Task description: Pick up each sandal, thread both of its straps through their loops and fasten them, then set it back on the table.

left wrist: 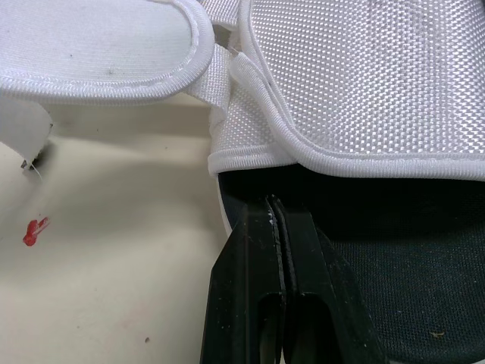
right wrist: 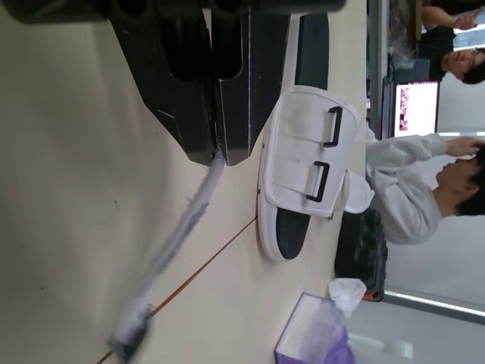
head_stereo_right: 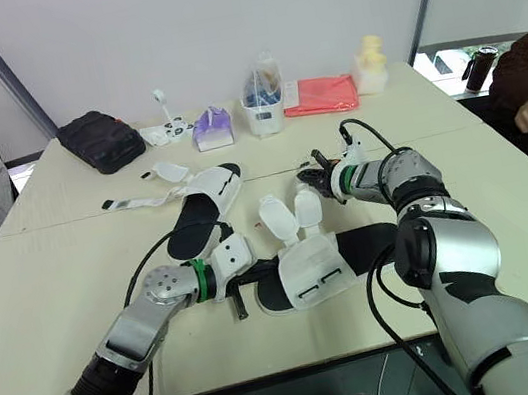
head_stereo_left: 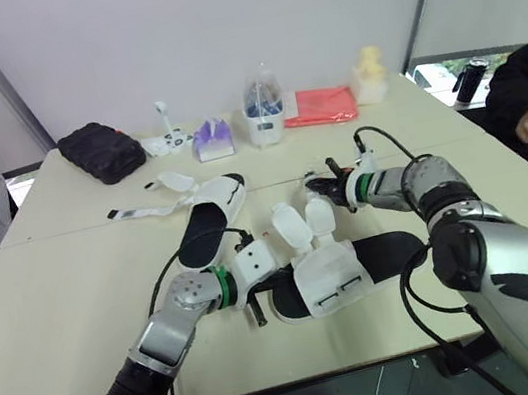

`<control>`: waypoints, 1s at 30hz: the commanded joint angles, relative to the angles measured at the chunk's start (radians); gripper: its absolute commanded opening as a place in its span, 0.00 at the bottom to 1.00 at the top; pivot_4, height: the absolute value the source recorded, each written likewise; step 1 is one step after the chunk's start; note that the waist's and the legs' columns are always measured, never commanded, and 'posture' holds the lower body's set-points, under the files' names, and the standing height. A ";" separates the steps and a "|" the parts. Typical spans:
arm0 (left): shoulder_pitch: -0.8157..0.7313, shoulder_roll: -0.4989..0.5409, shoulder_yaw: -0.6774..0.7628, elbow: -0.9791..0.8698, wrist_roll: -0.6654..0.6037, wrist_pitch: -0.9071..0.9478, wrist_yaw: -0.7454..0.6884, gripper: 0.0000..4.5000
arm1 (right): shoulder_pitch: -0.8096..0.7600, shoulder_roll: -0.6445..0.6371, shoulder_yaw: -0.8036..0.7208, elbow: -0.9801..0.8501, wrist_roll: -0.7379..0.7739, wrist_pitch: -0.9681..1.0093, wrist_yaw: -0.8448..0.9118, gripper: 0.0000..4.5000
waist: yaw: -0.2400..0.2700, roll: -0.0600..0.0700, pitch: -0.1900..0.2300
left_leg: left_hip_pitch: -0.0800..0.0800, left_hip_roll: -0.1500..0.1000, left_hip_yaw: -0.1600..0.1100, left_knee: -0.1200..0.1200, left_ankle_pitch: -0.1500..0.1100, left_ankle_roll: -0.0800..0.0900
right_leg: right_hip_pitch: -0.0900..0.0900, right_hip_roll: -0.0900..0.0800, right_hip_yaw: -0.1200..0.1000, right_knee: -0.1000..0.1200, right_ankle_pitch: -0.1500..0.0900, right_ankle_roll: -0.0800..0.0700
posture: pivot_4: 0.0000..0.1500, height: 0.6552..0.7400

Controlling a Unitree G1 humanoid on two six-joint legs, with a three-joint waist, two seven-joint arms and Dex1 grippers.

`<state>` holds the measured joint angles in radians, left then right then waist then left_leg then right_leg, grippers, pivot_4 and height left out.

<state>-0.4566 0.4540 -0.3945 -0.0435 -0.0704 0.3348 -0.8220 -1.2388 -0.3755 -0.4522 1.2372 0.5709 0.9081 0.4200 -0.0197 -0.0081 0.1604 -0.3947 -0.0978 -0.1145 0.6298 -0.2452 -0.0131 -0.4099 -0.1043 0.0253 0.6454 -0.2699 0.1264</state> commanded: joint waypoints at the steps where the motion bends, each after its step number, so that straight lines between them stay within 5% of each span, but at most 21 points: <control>1: 0.008 0.011 0.016 0.015 0.026 -0.009 0.006 0.00 | -0.022 -0.015 0.097 -0.106 -0.067 -0.067 0.187 0.02 | 0.000 0.000 0.000 | 0.000 0.000 0.000 0.000 0.000 0.000 | 0.000 0.000 0.000 0.000 0.000 0.000 | 1.00 1.00; 7: 0.004 0.008 0.025 0.027 0.038 -0.023 0.006 0.00 | 0.175 -0.060 0.298 -0.523 -0.131 -0.269 0.577 0.02 | 0.004 0.000 0.000 | 0.000 0.000 0.000 0.000 0.000 0.000 | -0.001 0.000 0.000 0.001 0.000 0.000 | 1.00 1.00; 11: 0.007 0.008 0.027 0.032 0.038 -0.028 -0.001 0.00 | 0.499 -0.142 0.428 -0.900 -0.304 -0.936 0.772 0.02 | 0.006 0.000 0.000 | 0.000 0.000 -0.001 0.001 -0.001 0.000 | 0.000 0.000 -0.001 0.000 0.000 0.001 | 1.00 1.00; 17: -0.007 -0.009 0.025 0.053 0.039 -0.038 -0.005 0.00 | 0.572 -0.249 0.480 -0.795 -0.495 -1.639 0.775 0.02 | 0.000 0.000 0.000 | 0.004 0.000 0.002 0.001 -0.001 0.000 | 0.002 0.000 0.000 0.001 0.000 0.001 | 1.00 1.00; 21: -0.035 -0.038 0.028 0.093 0.043 -0.065 0.001 0.00 | 0.524 -0.291 0.502 -0.647 -0.592 -1.896 0.702 0.02 | 0.006 0.000 0.000 | 0.005 0.001 0.002 0.001 0.000 -0.001 | 0.004 0.001 -0.001 0.001 0.000 0.001 | 1.00 1.00; 24: -0.057 -0.065 0.039 0.131 0.045 -0.094 0.015 0.00 | 0.492 -0.320 0.534 -0.563 -0.652 -2.041 0.659 0.22 | 0.008 0.000 0.000 | 0.005 0.001 0.001 0.001 0.000 -0.002 | 0.004 0.001 0.000 0.000 0.000 0.001 | 1.00 1.00; 30: -0.105 -0.110 0.058 0.232 0.050 -0.163 0.030 0.00 | 0.469 -0.386 0.577 -0.422 -0.795 -2.237 0.529 0.89 | 0.007 -0.001 0.001 | 0.005 0.001 0.001 0.001 0.001 -0.003 | 0.005 0.001 0.000 -0.001 0.000 0.001 | 1.00 1.00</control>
<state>-0.5451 0.3483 -0.3539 0.1727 -0.0305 0.1964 -0.7991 -0.7423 -0.7489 0.1283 0.8025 -0.1979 -1.2841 0.9974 -0.0126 -0.0089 0.1609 -0.3900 -0.0970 -0.1134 0.6305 -0.2439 -0.0166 -0.4054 -0.1031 0.0250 0.6449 -0.2704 0.1273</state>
